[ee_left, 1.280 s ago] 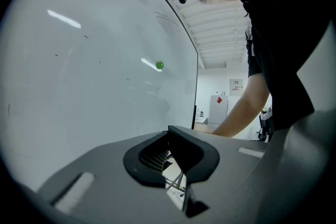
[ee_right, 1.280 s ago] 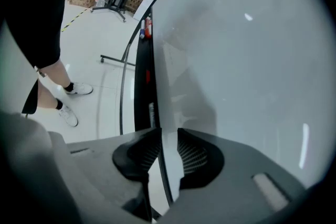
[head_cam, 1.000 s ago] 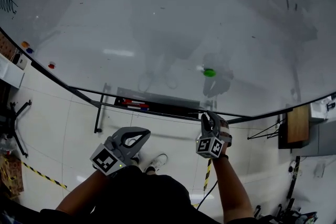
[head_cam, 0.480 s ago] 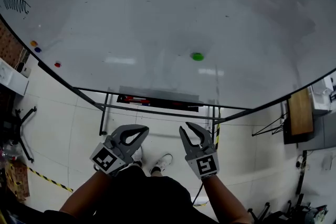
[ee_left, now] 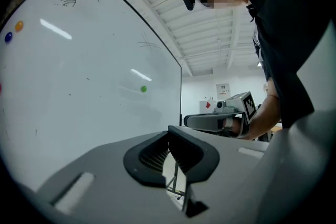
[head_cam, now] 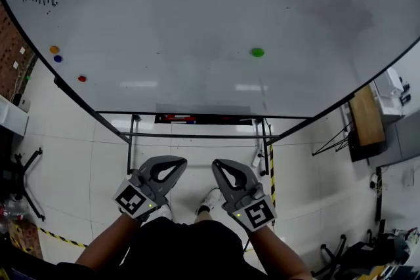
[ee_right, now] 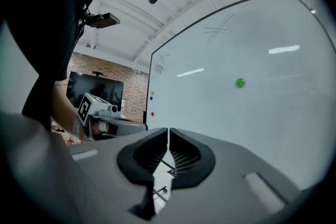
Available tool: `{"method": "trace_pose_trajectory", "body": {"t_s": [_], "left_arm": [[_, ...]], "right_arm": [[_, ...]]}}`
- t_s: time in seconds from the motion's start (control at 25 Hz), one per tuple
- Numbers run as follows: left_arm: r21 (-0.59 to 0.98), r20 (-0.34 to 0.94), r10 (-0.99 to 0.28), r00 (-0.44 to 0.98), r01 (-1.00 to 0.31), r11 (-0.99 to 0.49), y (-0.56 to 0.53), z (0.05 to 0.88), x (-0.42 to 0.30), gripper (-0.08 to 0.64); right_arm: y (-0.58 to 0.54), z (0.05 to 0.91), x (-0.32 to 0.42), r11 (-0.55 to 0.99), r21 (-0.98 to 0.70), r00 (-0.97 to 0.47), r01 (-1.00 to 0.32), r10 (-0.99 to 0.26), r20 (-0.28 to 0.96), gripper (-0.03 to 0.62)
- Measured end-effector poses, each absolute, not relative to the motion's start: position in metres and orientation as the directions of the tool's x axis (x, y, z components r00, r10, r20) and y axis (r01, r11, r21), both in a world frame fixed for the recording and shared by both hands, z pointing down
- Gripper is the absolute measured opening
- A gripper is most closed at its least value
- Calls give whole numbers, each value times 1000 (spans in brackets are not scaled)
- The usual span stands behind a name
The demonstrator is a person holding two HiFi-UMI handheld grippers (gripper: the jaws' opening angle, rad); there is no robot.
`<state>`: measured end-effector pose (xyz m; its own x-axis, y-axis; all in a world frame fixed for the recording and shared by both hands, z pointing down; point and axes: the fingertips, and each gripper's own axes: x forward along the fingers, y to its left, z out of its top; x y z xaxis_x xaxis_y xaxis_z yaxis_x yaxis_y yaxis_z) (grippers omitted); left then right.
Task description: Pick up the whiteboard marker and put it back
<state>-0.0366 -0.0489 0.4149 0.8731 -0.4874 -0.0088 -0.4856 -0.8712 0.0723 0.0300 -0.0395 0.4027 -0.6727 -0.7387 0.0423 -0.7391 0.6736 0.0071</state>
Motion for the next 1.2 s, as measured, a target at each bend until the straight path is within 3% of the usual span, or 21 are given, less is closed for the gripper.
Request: {"method": "trace_pose_trajectory", "body": {"t_s": [0.44, 1.2], "left_arm": [[116, -38, -402, 915, -396, -911, 15, 418, -108, 2], [101, -47, -399, 916, -393, -914, 40, 408, -112, 2]], "right_arm": [[31, 401, -53, 660, -42, -661, -750, -748, 59, 0], [55, 398, -75, 688, -45, -690, -724, -721, 61, 0]]}}
